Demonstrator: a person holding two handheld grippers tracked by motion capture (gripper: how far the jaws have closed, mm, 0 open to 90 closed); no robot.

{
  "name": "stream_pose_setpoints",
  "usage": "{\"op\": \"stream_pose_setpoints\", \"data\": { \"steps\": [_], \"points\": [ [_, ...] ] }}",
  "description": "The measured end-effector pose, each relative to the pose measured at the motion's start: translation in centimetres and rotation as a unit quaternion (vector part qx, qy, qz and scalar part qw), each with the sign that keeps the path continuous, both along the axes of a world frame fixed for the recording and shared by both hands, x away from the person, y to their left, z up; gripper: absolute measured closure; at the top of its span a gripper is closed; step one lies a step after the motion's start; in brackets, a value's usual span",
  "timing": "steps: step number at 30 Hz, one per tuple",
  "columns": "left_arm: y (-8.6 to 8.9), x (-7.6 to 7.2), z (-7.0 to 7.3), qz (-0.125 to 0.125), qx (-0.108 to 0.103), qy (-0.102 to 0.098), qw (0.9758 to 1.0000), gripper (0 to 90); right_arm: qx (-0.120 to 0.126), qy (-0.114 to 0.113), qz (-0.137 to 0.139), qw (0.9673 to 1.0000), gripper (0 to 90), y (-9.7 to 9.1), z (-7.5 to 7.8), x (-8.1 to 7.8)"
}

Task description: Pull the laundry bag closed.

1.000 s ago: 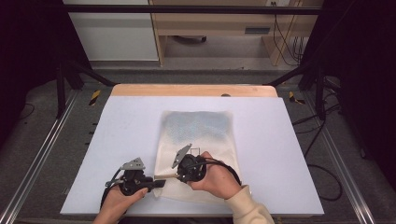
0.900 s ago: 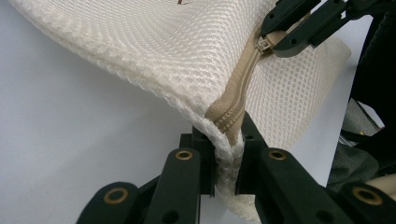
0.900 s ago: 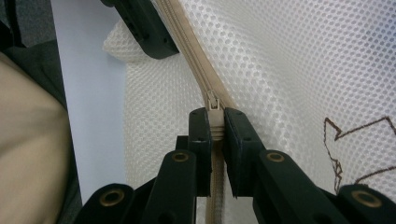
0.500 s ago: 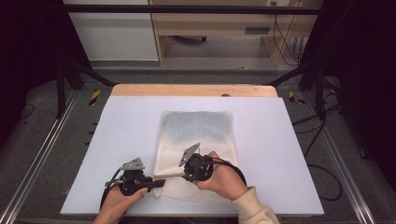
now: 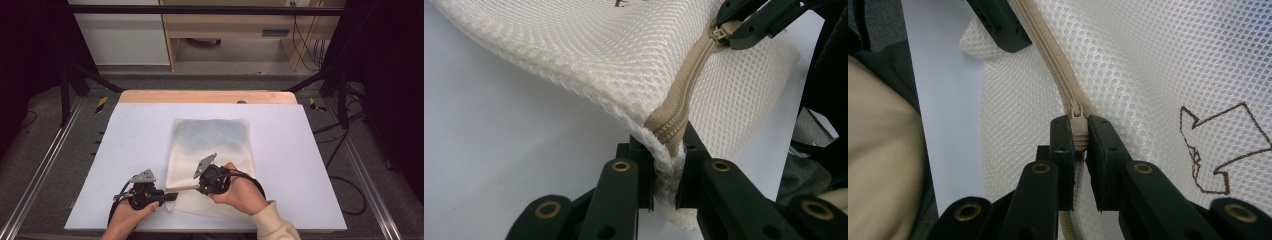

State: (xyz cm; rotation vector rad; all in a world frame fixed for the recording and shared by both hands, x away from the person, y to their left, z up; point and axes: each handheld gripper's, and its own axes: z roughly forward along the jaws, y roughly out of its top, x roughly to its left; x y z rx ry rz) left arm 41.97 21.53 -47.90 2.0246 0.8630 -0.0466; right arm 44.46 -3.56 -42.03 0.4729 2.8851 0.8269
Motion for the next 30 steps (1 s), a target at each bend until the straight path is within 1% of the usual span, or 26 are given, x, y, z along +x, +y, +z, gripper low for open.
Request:
{"op": "stream_pose_setpoints", "data": {
  "steps": [3, 8, 13, 18, 21, 22, 24, 27, 30],
  "points": [
    [0.09, 0.1, -0.01, 0.0, 0.0, 0.0, 1.0, 81.7, -0.001, -0.004, 0.0, 1.0, 82.0, 0.11, 0.04, 0.01],
    [-0.02, 0.13, -0.01, 0.001, 0.0, 0.001, 1.0, 81.7, 0.0, -0.004, 0.001, 1.0, 82.0, 0.0, 0.0, 0.0],
    [-0.05, -0.03, 0.01, 0.001, 0.0, -0.003, 1.0, 81.7, -0.002, -0.005, -0.001, 1.0, 82.0, -0.07, 0.1, -0.06],
    [-0.03, 0.04, 0.1, -0.001, 0.0, -0.005, 1.0, 81.7, 0.003, -0.004, -0.002, 1.0, 82.0, -0.12, 0.15, -0.1],
    [-0.07, 0.02, 0.15, 0.0, 0.002, -0.007, 1.0, 81.7, 0.003, -0.004, -0.003, 1.0, 82.0, -0.35, 0.12, -0.1],
    [-0.07, 0.02, 0.15, 0.0, 0.002, -0.007, 1.0, 81.7, -0.002, -0.005, -0.002, 1.0, 82.0, -0.42, 0.11, -0.1],
    [-0.1, 0.0, 0.19, 0.0, 0.001, -0.007, 1.0, 81.6, 0.003, -0.005, -0.004, 1.0, 82.0, -0.54, 0.11, -0.15],
    [-0.05, -0.03, 0.22, -0.001, 0.002, -0.008, 1.0, 81.7, -0.002, -0.005, -0.005, 1.0, 82.0, -0.66, 0.3, -0.2],
    [-0.02, -0.01, 0.22, -0.001, 0.001, -0.008, 1.0, 81.7, 0.002, -0.006, -0.004, 1.0, 82.0, -0.79, 0.26, -0.17]
  ]
}}
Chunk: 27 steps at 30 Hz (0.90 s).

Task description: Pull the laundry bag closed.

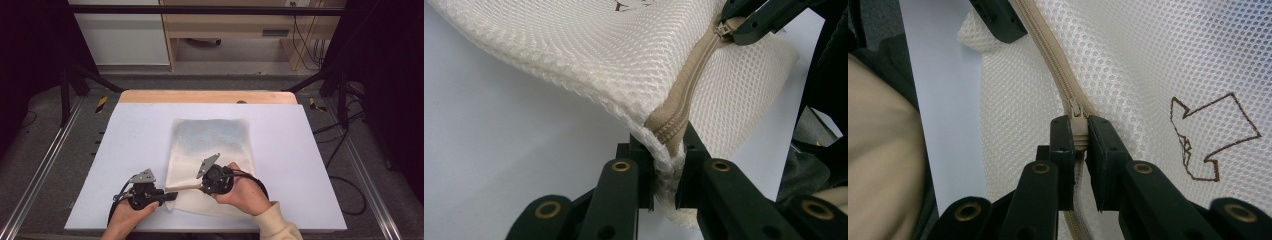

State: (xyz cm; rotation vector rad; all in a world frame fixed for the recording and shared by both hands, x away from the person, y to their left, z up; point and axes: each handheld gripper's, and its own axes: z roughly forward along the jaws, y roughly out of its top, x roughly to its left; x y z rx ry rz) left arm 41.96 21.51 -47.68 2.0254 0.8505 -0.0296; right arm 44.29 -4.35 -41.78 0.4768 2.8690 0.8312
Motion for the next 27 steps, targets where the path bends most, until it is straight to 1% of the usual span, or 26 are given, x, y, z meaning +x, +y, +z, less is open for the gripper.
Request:
{"op": "stream_pose_setpoints", "data": {
  "steps": [2, 4, 5, 8, 10, 13, 14, 17, 18, 27],
  "points": [
    [-0.1, 0.0, 0.0, 0.0, 0.001, 0.001, 1.0, 81.7, -0.003, 0.002, -0.003, 1.0, 82.0, -0.1, 0.0, -0.1],
    [-0.1, 0.0, 0.0, 0.0, 0.0, 0.0, 1.0, 81.7, 0.0, 0.005, -0.007, 1.0, 82.0, -0.1, 0.0, -0.1],
    [-0.1, 0.0, 0.0, -0.001, 0.0, -0.001, 1.0, 81.7, 0.0, 0.001, -0.002, 1.0, 82.0, -0.3, 0.0, -0.1],
    [-0.1, -0.1, 0.0, -0.002, 0.001, 0.0, 1.0, 81.7, 0.001, 0.004, -0.009, 1.0, 82.0, -0.3, 0.1, -0.2],
    [-0.1, -0.1, 0.0, -0.002, 0.001, 0.001, 1.0, 81.7, 0.0, -0.001, -0.006, 1.0, 82.0, -0.5, 0.1, -0.2],
    [-0.2, -0.1, 0.0, -0.003, 0.002, -0.001, 1.0, 81.7, 0.002, 0.0, -0.006, 1.0, 82.0, -0.7, 0.1, -0.3],
    [-0.2, -0.1, 0.0, -0.004, 0.002, 0.0, 1.0, 81.7, 0.0, 0.003, -0.012, 0.9999, 82.0, -0.7, 0.1, -0.4],
    [-0.2, -0.1, 0.0, -0.004, 0.002, 0.0, 1.0, 81.6, 0.001, 0.003, -0.01, 0.9999, 82.0, -0.9, 0.0, -0.4],
    [-0.2, -0.1, 0.0, -0.004, 0.002, 0.0, 1.0, 81.7, 0.003, 0.003, -0.013, 0.9999, 82.0, -0.9, 0.0, -0.5],
    [-0.3, -0.1, -0.1, -0.006, 0.003, 0.0, 1.0, 81.4, 0.005, 0.004, -0.016, 0.9999, 82.0, -1.5, -0.1, -0.6]
  ]
}}
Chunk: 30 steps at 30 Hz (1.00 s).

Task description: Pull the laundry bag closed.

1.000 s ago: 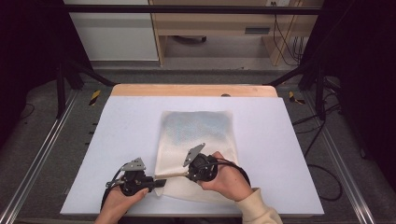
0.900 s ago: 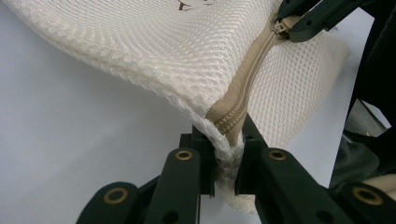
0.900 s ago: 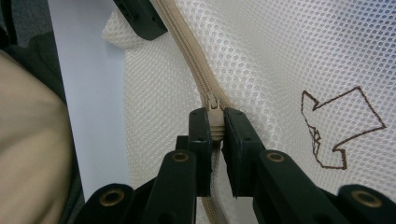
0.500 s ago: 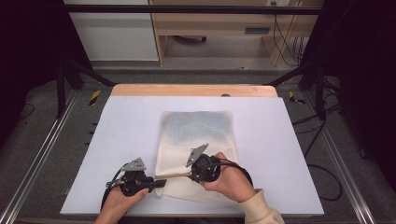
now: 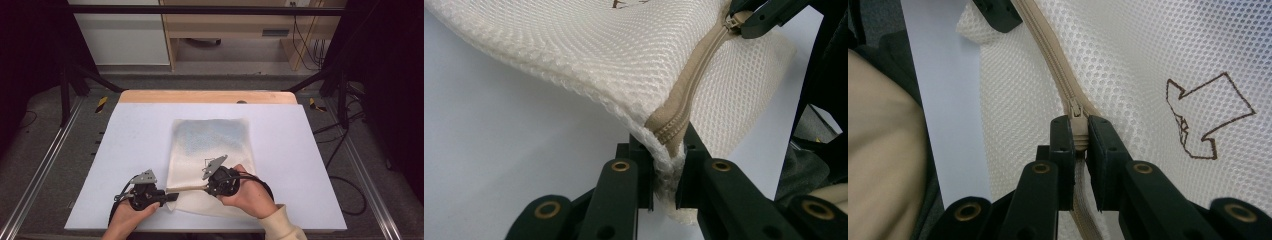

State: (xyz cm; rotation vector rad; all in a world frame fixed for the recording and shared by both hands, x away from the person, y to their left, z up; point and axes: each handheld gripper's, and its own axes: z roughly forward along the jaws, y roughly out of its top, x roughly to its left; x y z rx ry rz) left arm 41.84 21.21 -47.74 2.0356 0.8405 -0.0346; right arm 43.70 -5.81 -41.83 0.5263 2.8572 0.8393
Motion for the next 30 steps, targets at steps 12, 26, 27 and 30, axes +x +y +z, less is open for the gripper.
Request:
{"op": "stream_pose_setpoints", "data": {
  "steps": [12, 26, 27, 30],
  "points": [
    [-0.1, 0.0, 0.0, -0.002, 0.001, -0.001, 1.0, 81.5, 0.002, 0.0, -0.004, 1.0, 82.0, -0.6, -0.1, -0.1],
    [-0.1, -0.1, 0.0, -0.003, 0.003, -0.002, 1.0, 81.5, 0.004, 0.003, -0.013, 0.9999, 82.0, -1.2, -0.2, -0.3],
    [-0.1, 0.0, 0.0, -0.003, 0.003, -0.002, 1.0, 81.5, 0.003, 0.003, -0.012, 0.9999, 82.0, -1.3, -0.2, -0.3],
    [-0.1, 0.0, 0.0, -0.003, 0.004, -0.002, 1.0, 81.5, 0.004, 0.001, -0.014, 0.9999, 82.0, -1.7, -0.3, -0.3]
  ]
}}
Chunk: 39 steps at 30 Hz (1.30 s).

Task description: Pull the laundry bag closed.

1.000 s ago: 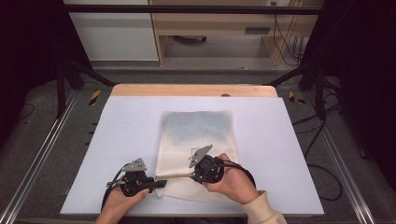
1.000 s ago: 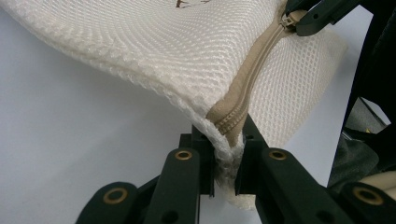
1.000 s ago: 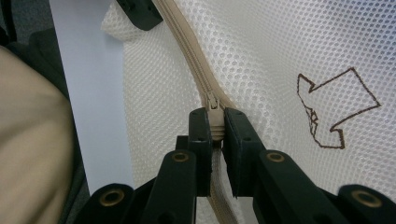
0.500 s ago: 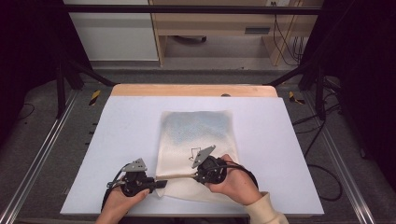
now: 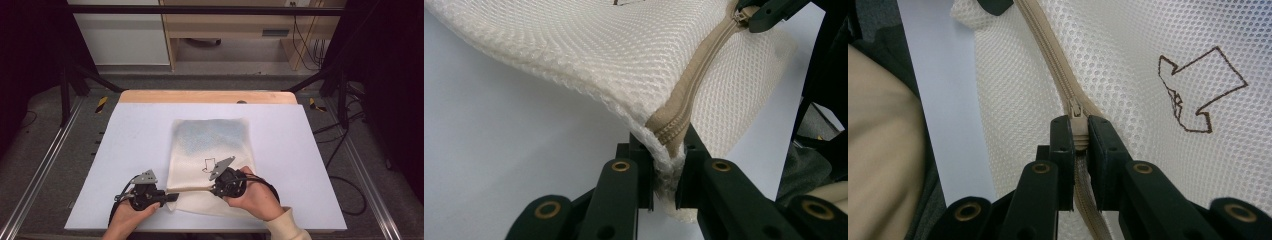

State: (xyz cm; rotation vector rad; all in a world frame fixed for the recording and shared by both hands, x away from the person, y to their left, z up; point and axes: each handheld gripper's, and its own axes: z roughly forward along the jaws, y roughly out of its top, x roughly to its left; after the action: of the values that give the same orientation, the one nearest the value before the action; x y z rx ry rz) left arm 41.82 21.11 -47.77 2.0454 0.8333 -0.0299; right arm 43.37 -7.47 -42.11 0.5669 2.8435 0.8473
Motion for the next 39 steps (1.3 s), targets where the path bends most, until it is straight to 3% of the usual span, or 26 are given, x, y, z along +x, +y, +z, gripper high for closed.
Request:
{"op": "stream_pose_setpoints", "data": {
  "steps": [39],
  "points": [
    [-0.5, 0.0, -0.2, -0.004, 0.006, -0.005, 1.0, 81.5, 0.008, -0.001, -0.016, 0.9998, 82.0, -1.6, -0.2, -0.4]
  ]
}}
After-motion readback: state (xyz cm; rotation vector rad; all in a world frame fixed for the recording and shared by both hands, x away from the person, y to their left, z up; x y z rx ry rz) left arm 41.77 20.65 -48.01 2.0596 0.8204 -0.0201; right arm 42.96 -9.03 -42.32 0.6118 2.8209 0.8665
